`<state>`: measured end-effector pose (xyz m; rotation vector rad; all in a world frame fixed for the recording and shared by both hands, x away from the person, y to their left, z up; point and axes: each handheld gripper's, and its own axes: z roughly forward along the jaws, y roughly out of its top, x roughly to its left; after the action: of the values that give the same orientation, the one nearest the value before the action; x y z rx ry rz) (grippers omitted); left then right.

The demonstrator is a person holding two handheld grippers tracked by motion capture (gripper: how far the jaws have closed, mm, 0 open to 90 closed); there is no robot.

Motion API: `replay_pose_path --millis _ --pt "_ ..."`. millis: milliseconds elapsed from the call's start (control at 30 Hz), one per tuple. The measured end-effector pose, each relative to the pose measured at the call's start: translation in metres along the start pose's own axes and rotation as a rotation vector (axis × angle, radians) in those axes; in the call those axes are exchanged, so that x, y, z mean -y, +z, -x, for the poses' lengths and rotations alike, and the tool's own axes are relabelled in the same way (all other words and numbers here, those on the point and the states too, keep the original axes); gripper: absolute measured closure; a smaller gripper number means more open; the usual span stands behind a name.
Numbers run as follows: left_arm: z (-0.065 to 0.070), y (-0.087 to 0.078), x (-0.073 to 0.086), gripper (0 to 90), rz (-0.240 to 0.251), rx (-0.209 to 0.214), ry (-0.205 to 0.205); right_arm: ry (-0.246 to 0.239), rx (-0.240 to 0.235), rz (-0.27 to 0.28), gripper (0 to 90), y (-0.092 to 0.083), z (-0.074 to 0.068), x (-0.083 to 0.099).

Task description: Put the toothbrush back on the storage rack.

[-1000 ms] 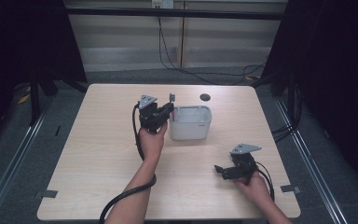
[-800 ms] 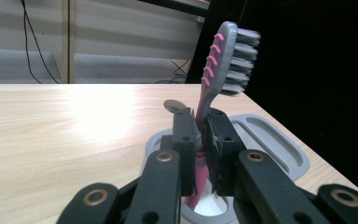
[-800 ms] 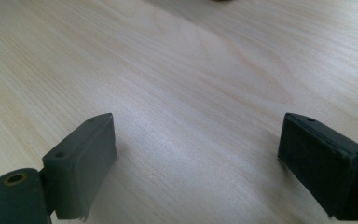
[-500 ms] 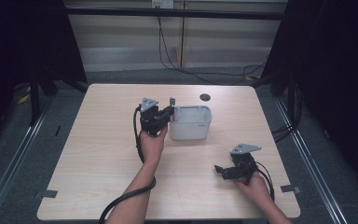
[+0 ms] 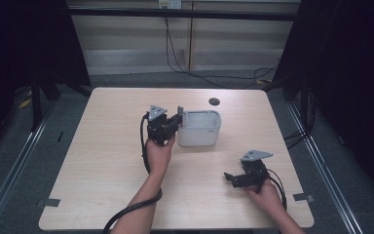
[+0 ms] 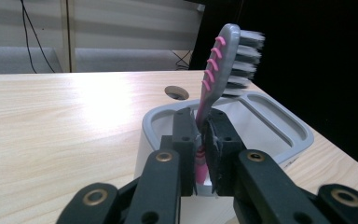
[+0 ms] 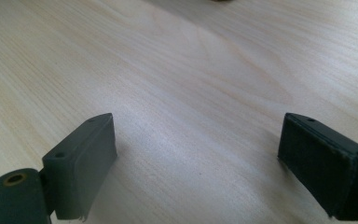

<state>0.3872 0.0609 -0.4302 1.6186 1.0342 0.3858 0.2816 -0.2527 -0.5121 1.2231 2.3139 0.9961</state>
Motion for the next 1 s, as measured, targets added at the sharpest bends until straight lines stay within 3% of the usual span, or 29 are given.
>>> replay_pose_path --millis 533,1000 --pt "0.0053 -0.0015 0.0013 82.9 -0.014 0.001 0.044 0.000 0.000 0.000 10.5 0.0000 0.0000 0.0000" --pt "0.0082 -0.0022 0.0018 81.6 -0.020 0.020 0.045 0.000 0.000 0.000 10.4 0.0000 0.0000 0.0000"
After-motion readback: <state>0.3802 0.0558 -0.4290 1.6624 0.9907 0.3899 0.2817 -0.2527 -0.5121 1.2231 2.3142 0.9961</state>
